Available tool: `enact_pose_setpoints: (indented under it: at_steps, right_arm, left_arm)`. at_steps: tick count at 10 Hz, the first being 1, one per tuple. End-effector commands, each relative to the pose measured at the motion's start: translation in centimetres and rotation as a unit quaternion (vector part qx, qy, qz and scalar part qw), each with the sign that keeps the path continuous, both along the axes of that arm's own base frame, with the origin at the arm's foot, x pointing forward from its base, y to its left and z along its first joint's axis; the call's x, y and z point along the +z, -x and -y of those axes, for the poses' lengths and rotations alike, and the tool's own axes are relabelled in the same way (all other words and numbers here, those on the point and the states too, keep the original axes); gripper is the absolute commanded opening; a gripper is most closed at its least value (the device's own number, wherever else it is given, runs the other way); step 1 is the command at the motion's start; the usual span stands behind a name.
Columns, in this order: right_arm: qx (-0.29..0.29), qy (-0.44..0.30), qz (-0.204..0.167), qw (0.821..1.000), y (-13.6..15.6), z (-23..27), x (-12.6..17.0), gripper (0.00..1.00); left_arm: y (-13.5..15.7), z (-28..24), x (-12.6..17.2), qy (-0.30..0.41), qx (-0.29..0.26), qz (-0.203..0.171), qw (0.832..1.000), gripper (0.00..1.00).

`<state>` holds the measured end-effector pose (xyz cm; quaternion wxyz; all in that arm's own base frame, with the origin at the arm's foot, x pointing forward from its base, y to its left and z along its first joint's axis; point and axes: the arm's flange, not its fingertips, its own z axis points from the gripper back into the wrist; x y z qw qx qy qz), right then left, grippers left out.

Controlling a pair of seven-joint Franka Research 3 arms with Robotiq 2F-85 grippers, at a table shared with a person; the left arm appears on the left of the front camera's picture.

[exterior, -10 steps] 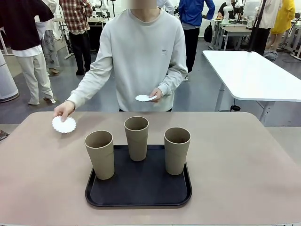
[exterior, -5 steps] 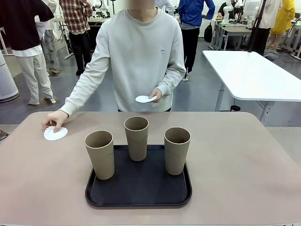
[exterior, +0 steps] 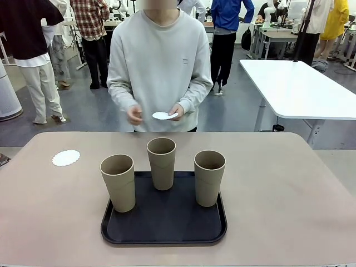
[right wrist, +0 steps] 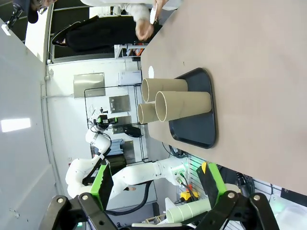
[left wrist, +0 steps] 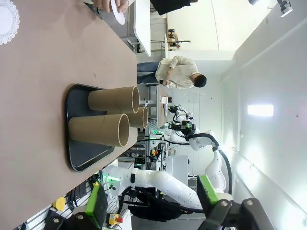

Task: Place coasters on the table and set cups on them.
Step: Pick up one Reusable plastic cup and place it on a coaster set by the human.

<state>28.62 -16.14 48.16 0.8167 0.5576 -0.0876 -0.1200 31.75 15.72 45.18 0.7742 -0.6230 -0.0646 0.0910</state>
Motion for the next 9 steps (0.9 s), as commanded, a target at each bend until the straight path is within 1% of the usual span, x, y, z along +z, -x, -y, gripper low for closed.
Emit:
enact_pose_setpoints:
  at_steps: [1, 9]
  right_arm:
    - [0.001, -0.01, 0.01, 1.0, -0.25, 0.03, 0.07, 1.0]
    - [0.001, -0.01, 0.01, 1.0, -0.25, 0.03, 0.07, 1.0]
  left_arm:
    - [-0.02, -0.08, 0.18, 0.006, 0.0, 0.009, 1.0, 1.0]
    - [-0.02, -0.08, 0.18, 0.006, 0.0, 0.009, 1.0, 1.0]
